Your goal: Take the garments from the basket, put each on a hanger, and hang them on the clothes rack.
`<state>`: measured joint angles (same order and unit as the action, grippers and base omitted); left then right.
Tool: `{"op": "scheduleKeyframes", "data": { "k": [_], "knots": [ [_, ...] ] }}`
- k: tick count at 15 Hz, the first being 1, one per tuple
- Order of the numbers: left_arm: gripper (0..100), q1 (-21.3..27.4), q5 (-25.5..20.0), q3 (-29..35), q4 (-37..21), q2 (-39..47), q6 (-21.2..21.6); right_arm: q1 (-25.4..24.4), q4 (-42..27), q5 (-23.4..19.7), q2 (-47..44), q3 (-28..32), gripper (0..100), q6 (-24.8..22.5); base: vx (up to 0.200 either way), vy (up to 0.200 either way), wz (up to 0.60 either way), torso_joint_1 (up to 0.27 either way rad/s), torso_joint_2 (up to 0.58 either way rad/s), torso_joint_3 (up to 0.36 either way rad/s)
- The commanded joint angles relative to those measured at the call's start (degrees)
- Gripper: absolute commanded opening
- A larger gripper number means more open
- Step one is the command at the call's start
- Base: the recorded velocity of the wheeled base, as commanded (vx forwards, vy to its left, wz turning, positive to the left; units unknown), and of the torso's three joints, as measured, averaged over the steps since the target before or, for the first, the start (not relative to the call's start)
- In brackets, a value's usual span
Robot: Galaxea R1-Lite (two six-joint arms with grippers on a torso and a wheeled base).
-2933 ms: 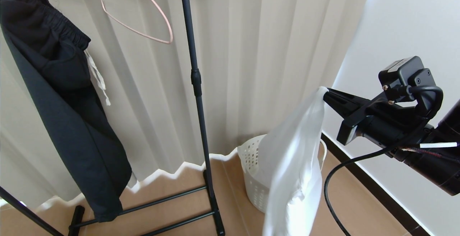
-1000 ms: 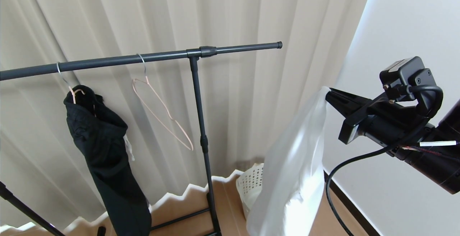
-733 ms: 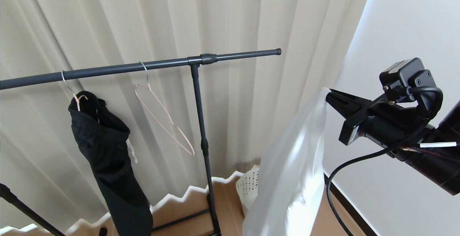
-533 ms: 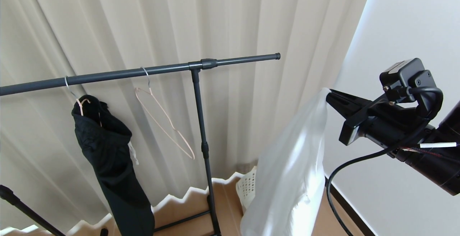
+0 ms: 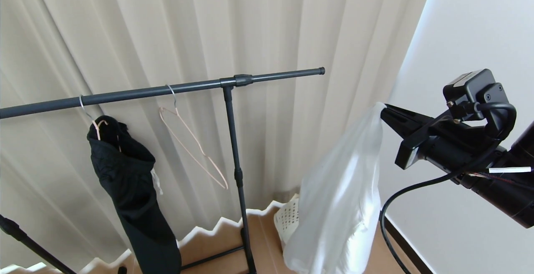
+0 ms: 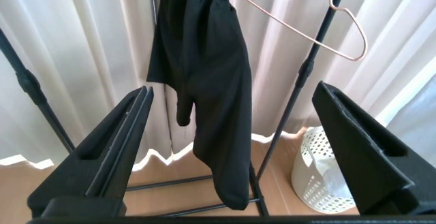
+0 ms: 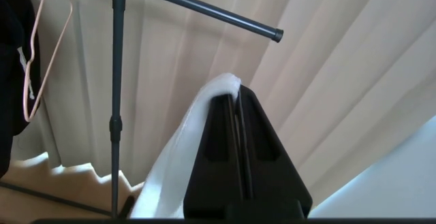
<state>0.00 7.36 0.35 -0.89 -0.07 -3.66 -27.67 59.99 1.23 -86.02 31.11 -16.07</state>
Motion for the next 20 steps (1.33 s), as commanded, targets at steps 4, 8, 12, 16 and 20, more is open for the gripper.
{"op": "scheduleKeyframes", "data": {
  "k": [4,8,12,16,20],
  "knots": [
    [100,0.0,0.02,0.0,0.01,0.07,0.23,0.43,0.04,0.0,-0.29,0.18,0,-0.02,0.0,0.0,0.6,0.008,0.0,-0.004],
    [100,0.0,-0.07,0.0,0.01,0.07,0.23,1.57,0.04,-0.09,-0.38,0.35,0,-0.02,-0.05,0.0,0.0,0.001,0.0,0.001],
    [100,0.0,-0.07,0.0,0.01,0.07,0.14,1.57,0.13,-0.18,-0.47,0.35,0,-0.02,-0.2,0.0,0.0,0.002,0.0,0.0],
    [100,0.0,-0.07,0.0,0.01,0.07,0.14,1.57,0.13,-0.18,-0.38,0.27,0,-0.02,-0.2,0.0,0.0,-0.002,0.0,0.006],
    [100,0.0,0.02,0.0,0.1,0.07,0.05,2.01,0.13,-0.09,-0.2,0.53,0,-0.1,0.0,0.0,0.45,-0.001,0.0,0.004]
  ]
}}
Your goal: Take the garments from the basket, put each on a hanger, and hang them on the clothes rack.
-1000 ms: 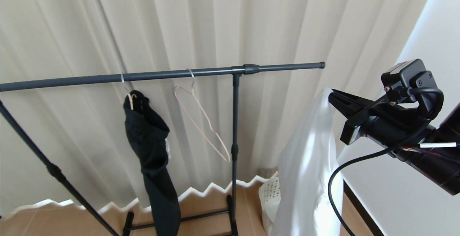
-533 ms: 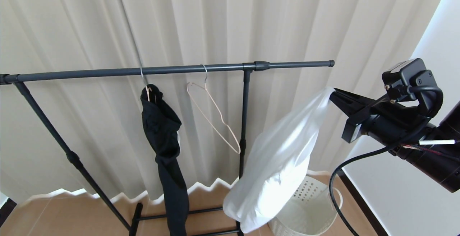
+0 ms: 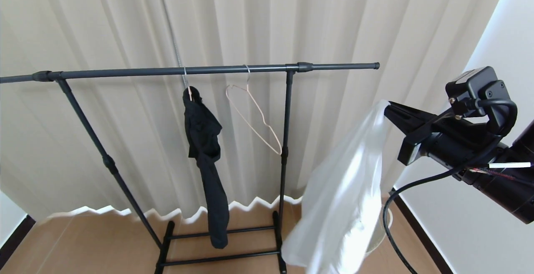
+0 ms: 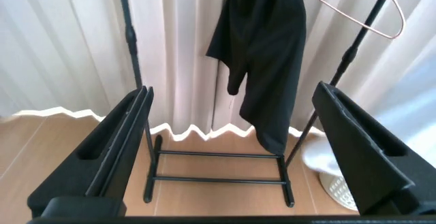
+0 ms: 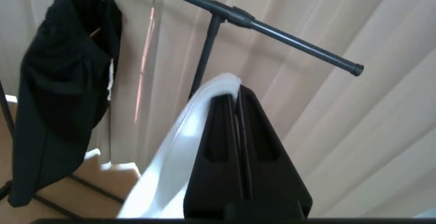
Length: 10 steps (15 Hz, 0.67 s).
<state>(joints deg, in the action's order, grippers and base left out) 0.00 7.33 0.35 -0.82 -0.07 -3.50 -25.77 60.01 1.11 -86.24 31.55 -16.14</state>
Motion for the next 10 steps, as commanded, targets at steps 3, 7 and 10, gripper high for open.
{"op": "scheduleKeyframes", "data": {
  "k": [3,7,10],
  "knots": [
    [100,0.35,-0.12,0.09,-0.41,0.86,0.51,0.99,0.19,0.03,0.89,0.09,0,-0.03,0.0,0.0,0.0,0.0,0.0,0.0],
    [100,1.14,-1.26,5.45,-0.06,15.45,9.12,0.99,1.33,0.38,0.81,0.44,0,-0.21,0.0,0.0,0.0,0.0,0.0,0.0],
    [100,2.81,-7.59,18.98,-0.06,33.91,2.09,0.19,-2.8,4.78,-1.04,2.9,0,-0.03,0.0,0.0,0.0,0.0,0.0,0.0]
  ]
}}
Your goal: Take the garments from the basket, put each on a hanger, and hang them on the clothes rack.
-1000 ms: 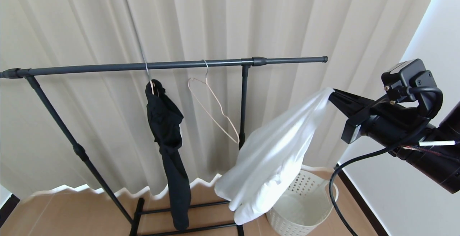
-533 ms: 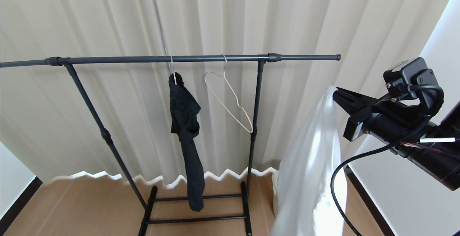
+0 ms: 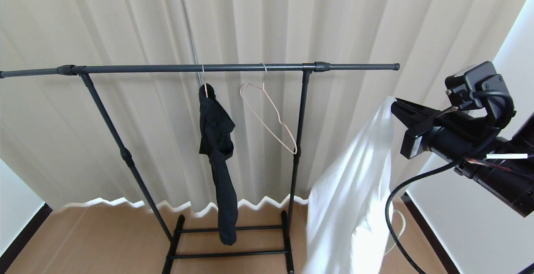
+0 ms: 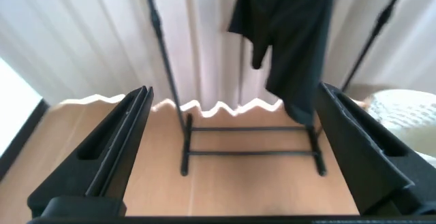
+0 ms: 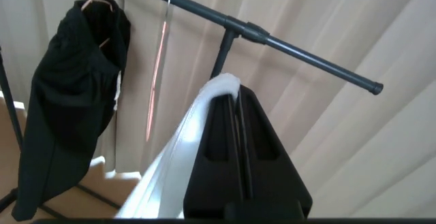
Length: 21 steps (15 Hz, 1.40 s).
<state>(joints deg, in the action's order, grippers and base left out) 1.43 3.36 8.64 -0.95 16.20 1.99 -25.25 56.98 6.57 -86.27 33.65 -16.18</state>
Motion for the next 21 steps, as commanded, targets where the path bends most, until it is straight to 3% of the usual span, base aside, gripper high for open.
{"op": "scheduleKeyframes", "data": {
  "k": [1,3,4,5,6,8,12,18,21],
  "knots": [
    [100,4.9,-3.54,16.93,0.07,27.22,-8.23,-2.18,-2.4,3.8,-1.53,2.83,0,0.53,0.0,0.0,0.0,0.0,0.0,0.0],
    [100,18.17,-0.02,27.48,-0.28,40.66,-17.81,-3.76,-9.96,8.28,-1.35,7.05,0,6.25,0.0,0.0,0.0,0.0,0.0,0.0],
    [100,20.28,1.56,28.89,-0.1,42.86,-18.69,-4.11,-11.54,8.9,-1.27,7.93,0,7.39,0.0,0.0,0.0,0.0,0.0,0.0],
    [100,28.63,7.62,34.34,-0.02,51.47,-21.5,-4.9,-18.04,10.83,-0.91,11.44,0,12.22,0.0,0.0,0.0,0.0,0.0,0.0],
    [100,32.15,7.97,37.59,-0.19,55.61,-22.47,-5.78,-21.38,10.92,-1.0,13.55,0,15.74,0.0,0.0,0.0,0.0,0.0,0.0],
    [100,35.84,7.97,43.12,-0.02,63.34,-22.47,-8.15,-22.7,11.01,-1.35,14.69,0,19.34,0.0,0.0,0.0,0.0,0.0,0.0],
    [100,42.61,7.89,51.12,0.16,76.44,-22.29,-9.38,-22.44,11.01,-1.62,14.87,0,19.52,0.0,0.0,0.0,0.0,0.0,0.0],
    [100,48.85,7.8,63.6,0.95,91.73,-21.85,-11.4,-19.54,11.1,-3.46,14.17,0,19.52,0.0,0.0,0.0,0.0,0.0,0.0],
    [100,49.81,6.39,66.15,3.68,95.68,-21.76,-12.72,-19.54,11.8,-3.2,13.46,0,19.52,0.0,0.0,0.0,0.0,0.0,0.0]
  ]
}}
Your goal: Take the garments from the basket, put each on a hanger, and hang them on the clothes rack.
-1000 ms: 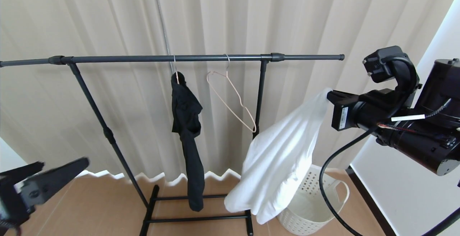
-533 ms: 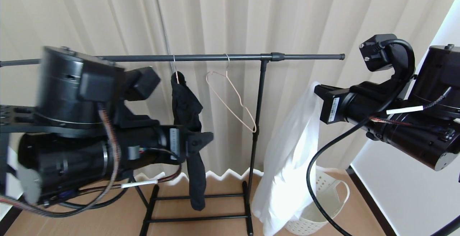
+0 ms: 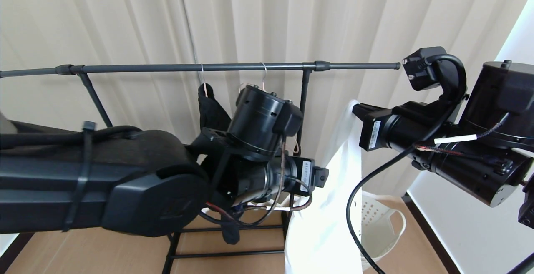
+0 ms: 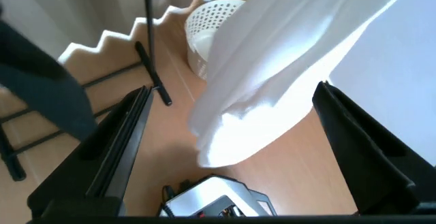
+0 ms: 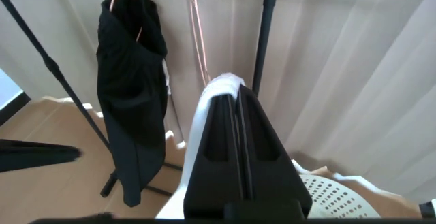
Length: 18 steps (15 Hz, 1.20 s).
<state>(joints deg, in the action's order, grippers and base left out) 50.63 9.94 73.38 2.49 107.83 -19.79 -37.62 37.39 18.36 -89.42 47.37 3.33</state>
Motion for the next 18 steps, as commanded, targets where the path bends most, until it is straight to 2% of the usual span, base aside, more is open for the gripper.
{"op": "scheduleKeyframes", "data": {
  "k": [1,6,10,18],
  "knots": [
    [100,0.61,-1.5,1.42,0.94,4.23,-0.17,-0.61,0.05,0.19,0.03,-0.35,0,0.01,0.0,0.0,0.0,0.0,0.0,0.0],
    [100,-0.62,-1.85,2.03,1.73,5.82,-0.61,-3.34,0.05,0.45,0.65,-0.44,0,0.01,0.0,0.0,0.0,0.0,0.0,0.0],
    [100,-4.05,0.08,1.51,1.73,5.64,-3.42,-3.34,0.05,0.36,3.2,-1.41,0,-0.08,0.0,0.0,0.0,0.0,0.0,0.0],
    [100,-7.12,0.52,0.28,2.43,7.22,-3.95,-3.34,-0.3,0.1,7.68,-1.93,0,-0.6,0.0,0.0,0.0,0.0,0.0,0.0]
  ]
}}
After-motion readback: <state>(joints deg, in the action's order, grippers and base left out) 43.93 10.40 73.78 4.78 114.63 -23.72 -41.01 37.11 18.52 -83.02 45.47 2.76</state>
